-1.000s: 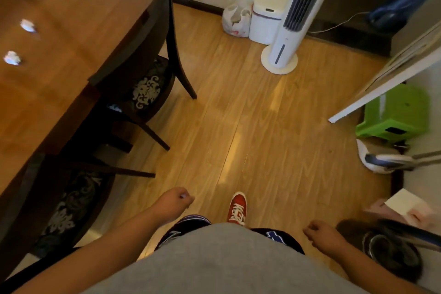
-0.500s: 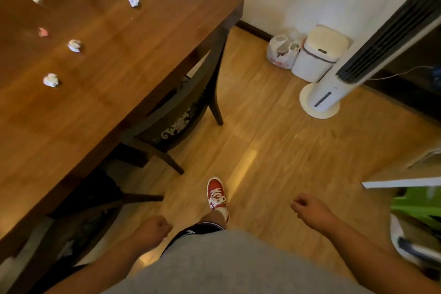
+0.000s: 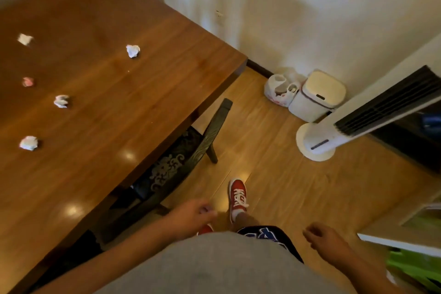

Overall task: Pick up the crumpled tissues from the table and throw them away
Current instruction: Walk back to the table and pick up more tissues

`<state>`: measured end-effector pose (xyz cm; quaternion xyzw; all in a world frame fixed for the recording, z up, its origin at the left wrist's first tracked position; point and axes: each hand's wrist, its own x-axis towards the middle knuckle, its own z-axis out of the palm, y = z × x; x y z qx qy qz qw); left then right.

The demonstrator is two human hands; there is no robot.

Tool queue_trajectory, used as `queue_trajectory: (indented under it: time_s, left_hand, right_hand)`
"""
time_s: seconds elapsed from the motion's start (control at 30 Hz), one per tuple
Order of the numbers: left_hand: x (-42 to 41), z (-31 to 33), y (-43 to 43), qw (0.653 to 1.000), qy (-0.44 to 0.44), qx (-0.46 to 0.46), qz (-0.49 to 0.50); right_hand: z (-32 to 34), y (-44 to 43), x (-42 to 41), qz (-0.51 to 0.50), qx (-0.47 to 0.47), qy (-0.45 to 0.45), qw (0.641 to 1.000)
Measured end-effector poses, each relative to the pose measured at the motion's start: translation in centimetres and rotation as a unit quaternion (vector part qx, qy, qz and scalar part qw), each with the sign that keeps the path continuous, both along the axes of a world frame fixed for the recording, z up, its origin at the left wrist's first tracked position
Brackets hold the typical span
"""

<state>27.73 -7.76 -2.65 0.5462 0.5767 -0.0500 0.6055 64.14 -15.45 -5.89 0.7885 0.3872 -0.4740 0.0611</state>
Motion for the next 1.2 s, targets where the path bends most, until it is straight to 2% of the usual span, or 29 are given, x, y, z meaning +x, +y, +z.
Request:
queue_trajectory:
  time_s: [0.13,0.33,0.5,0.6,0.8,0.9,1.03,1.2]
  left_hand:
    - [3.0,4.6,5.7,0.994,-0.058,0.085,0.041]
    - [3.8,7.7,13.9,0.975,-0.054,0.182,0.118]
    - [0.9,7.4,19.2,0.957,0.024,0.223,0.182]
    - [-2.2,5.5,21.2,0.941,0.094,0.215,0.243]
    - [-8.7,0.9,22.8,0.93,0.247,0.175,0.208]
    - [-11.2,-0.9,23.0,0.91,0.319,0.172,0.202]
    - [-14.3,-3.2,23.2,0.904,0.359,0.156,0.173]
    - [-18.1,-5.4,23.9,0.901,0.36,0.182,0.157]
  right_hand:
    - [3.7,8.0,-0.7,0.077,0.071,0.017,0.994]
    - [9.5,21.2,-3.3,0.195,0.165,0.089,0.963]
    - [11.9,31.8,-7.8,0.281,0.194,0.17,0.924]
    - [11.9,37.2,-11.9,0.346,0.167,0.216,0.898]
    - [9.6,44.8,-22.2,0.432,0.157,0.252,0.852]
    - [7.6,47.1,-27.9,0.471,0.141,0.234,0.839]
    - [4.7,49.9,-34.8,0.506,0.223,0.151,0.82]
    - [2.3,54.9,-41.8,0.478,0.316,0.044,0.818]
